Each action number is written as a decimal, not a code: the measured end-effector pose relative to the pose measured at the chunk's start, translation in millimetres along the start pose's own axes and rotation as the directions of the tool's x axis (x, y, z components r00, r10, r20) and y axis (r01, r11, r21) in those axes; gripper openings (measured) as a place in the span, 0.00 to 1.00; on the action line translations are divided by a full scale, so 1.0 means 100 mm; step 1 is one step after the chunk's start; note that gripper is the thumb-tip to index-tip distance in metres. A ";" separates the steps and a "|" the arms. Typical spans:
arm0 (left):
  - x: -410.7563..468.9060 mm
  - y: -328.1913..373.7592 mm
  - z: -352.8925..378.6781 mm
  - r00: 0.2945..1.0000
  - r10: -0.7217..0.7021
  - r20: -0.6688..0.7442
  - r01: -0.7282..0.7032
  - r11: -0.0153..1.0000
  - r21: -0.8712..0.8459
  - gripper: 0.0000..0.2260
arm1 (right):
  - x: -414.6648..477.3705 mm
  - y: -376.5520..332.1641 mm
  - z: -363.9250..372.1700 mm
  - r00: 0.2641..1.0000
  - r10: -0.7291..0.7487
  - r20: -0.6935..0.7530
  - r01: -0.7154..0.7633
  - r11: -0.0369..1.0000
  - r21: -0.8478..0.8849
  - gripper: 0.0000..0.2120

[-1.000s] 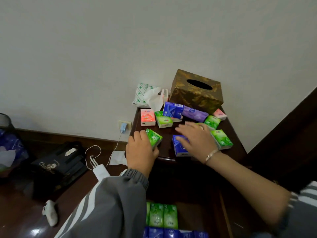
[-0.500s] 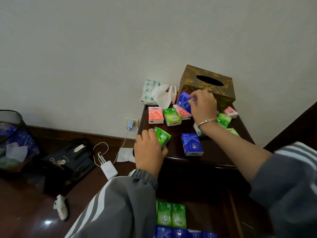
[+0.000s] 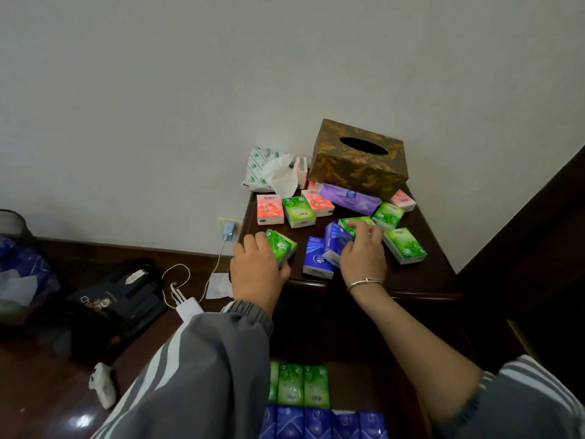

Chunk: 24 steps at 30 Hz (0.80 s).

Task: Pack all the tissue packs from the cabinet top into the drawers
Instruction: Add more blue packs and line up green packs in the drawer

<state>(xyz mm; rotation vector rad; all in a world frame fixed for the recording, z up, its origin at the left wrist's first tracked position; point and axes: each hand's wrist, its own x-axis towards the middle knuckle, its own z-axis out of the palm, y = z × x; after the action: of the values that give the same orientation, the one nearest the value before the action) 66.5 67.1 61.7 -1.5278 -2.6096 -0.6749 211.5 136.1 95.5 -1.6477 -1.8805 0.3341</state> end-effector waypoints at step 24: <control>-0.08 -0.13 -0.01 0.994 0.077 -0.084 -0.087 0.988 -0.127 0.27 | -0.52 0.15 -0.15 0.936 -0.255 0.244 0.149 0.912 0.382 0.29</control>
<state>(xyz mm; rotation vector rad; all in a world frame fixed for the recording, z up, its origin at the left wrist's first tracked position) 59.6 54.7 56.5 -1.5972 -2.4752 -0.8943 234.4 86.5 84.5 -1.1943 -2.0347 0.8157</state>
